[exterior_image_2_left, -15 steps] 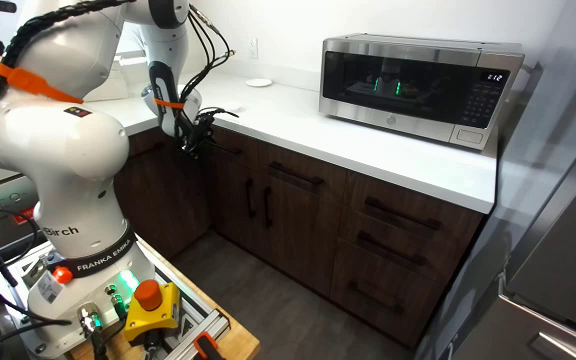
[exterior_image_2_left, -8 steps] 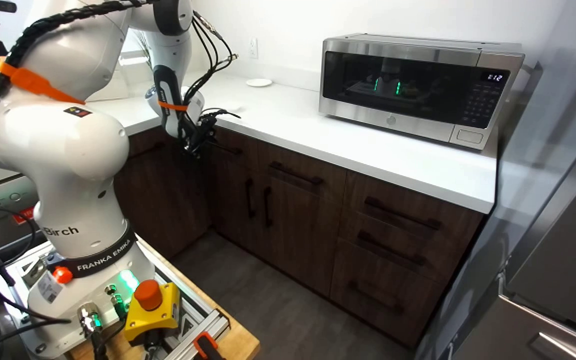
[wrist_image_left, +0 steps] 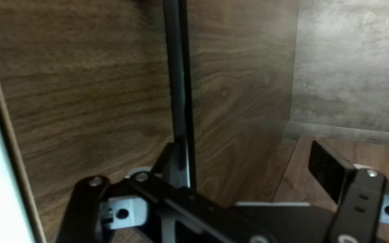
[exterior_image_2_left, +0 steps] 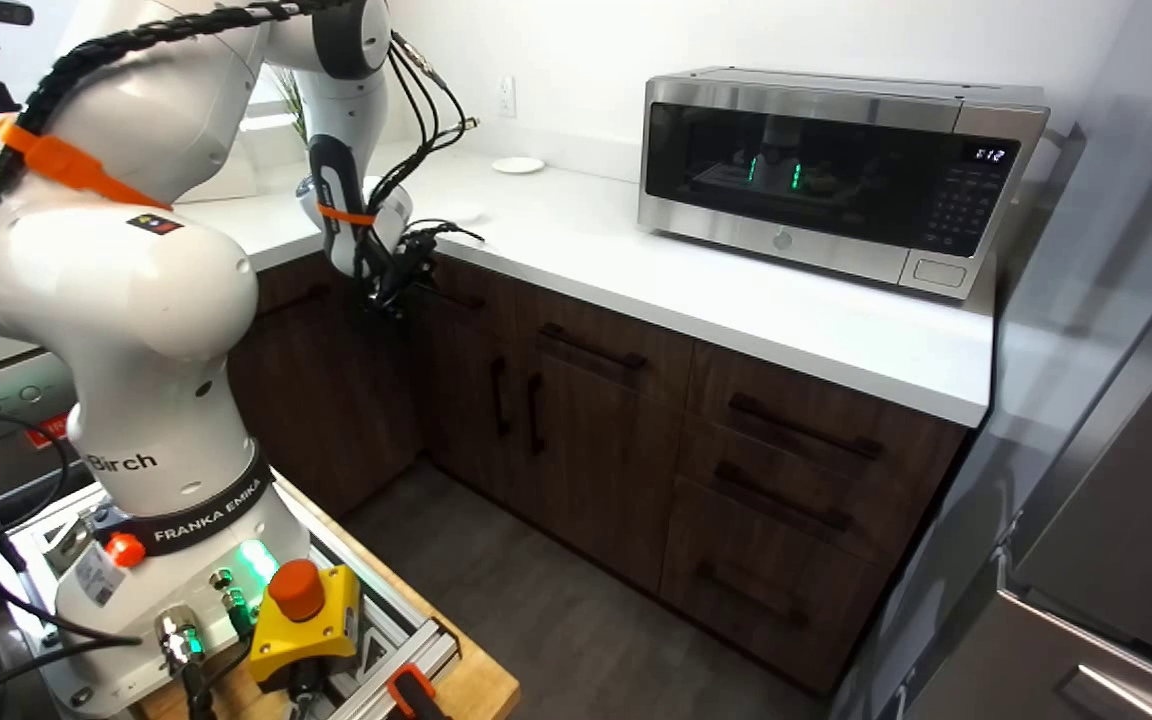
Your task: Open the drawer on the far left
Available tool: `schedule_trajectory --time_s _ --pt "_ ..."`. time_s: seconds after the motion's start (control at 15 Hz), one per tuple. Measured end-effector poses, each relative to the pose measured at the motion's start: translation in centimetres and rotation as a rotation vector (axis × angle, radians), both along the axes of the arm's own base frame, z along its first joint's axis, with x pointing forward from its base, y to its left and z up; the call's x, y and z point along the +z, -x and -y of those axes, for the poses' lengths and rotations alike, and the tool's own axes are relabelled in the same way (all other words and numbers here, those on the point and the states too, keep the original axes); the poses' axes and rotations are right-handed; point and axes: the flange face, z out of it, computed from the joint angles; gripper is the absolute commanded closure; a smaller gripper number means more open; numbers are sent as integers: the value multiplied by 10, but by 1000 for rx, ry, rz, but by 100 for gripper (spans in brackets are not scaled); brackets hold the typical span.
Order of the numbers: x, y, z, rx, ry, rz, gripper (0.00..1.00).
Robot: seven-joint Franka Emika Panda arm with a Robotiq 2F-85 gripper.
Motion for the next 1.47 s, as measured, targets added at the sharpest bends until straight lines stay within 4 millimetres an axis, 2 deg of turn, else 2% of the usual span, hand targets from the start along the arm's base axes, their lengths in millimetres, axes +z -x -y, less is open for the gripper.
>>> schedule_trajectory --time_s 0.33,0.47,0.67,0.73,0.87,1.07,1.2,1.33,1.47 --pt "8 7 -2 -30 5 -64 0" --pt "11 17 -3 -29 12 -93 0" --pt "19 42 -4 -11 12 -115 0" --pt "27 53 -6 0 -10 -110 0" --pt "56 71 -11 23 -87 -72 0" --pt "120 87 -11 50 -185 51 0" --pt "157 86 -5 37 -218 125 0" --pt "171 79 7 13 -221 151 0" --pt "163 74 21 -22 -199 124 0"
